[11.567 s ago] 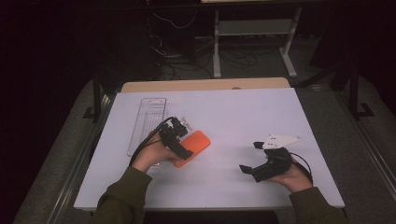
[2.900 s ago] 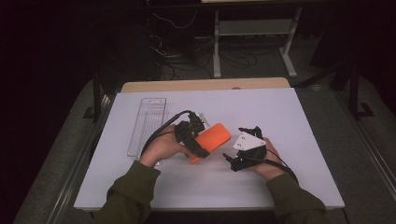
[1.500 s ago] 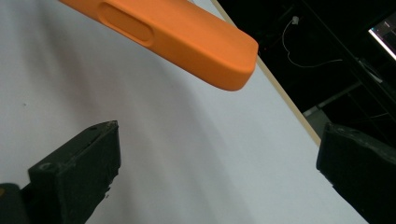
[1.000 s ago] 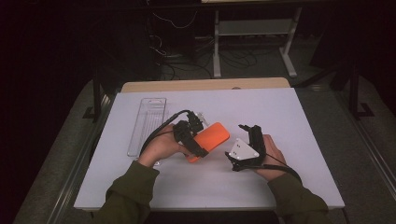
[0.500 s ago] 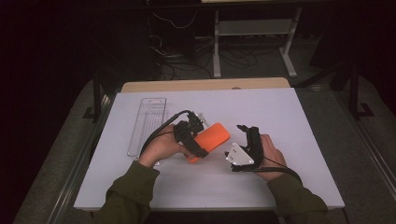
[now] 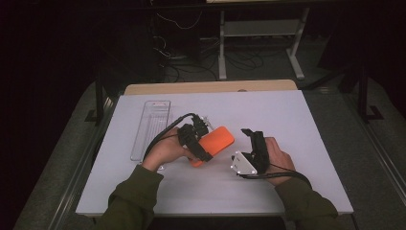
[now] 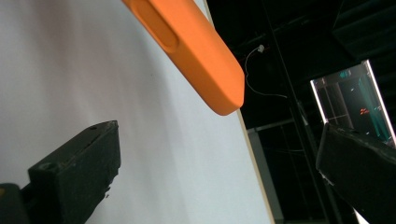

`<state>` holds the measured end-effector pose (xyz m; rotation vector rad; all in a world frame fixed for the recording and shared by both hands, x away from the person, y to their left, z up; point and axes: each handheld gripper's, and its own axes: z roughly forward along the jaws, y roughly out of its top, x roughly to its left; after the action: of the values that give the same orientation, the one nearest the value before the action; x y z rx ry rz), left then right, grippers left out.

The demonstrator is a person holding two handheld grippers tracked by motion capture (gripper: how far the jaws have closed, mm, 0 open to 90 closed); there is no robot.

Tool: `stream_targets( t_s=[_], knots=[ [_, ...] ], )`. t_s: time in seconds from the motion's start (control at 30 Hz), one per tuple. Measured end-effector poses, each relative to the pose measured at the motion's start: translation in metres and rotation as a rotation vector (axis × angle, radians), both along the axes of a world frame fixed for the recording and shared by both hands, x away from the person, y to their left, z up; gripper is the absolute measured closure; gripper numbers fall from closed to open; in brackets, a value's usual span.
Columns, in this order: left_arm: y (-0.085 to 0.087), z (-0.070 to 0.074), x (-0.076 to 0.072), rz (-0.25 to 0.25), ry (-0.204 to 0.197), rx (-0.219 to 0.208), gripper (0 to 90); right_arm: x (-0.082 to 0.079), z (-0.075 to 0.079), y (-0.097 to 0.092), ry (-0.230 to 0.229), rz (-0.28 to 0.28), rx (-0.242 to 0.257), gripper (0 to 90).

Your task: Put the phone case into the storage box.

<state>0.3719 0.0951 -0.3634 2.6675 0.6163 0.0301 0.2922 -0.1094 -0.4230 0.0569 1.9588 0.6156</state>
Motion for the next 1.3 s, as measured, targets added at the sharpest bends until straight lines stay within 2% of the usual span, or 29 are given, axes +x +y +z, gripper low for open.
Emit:
stream_targets(
  t_s=[0.13,0.23,0.37,0.57,0.6,0.67,0.93,1.3],
  knots=[
    [0.001,-0.002,-0.002,0.012,0.003,-0.003,15.4,-0.002,-0.001,0.003,-0.006,0.005,-0.029,0.0],
    [0.002,-0.003,-0.001,0.011,-0.002,-0.006,15.4,-0.003,-0.002,0.007,-0.055,0.025,-0.079,0.0],
    [0.002,-0.003,-0.002,0.014,-0.005,-0.016,15.4,-0.005,-0.005,0.010,-0.085,0.023,-0.097,0.0],
    [0.000,-0.004,-0.002,0.004,0.005,-0.004,15.4,-0.006,-0.007,0.012,-0.116,0.033,-0.117,0.0],
    [0.000,-0.004,-0.002,0.003,0.004,-0.004,15.5,-0.005,-0.006,0.012,-0.146,0.051,-0.148,0.0],
    [0.000,-0.004,-0.001,-0.006,0.002,-0.001,15.4,-0.004,-0.007,0.013,-0.175,0.052,-0.161,0.0],
    [-0.002,-0.004,-0.001,-0.013,0.001,0.001,15.4,-0.005,-0.008,0.016,-0.204,0.061,-0.186,0.0],
    [-0.002,-0.003,-0.002,-0.019,0.003,0.002,15.5,-0.004,-0.014,0.030,-0.249,0.087,-0.231,0.0]
  ],
)
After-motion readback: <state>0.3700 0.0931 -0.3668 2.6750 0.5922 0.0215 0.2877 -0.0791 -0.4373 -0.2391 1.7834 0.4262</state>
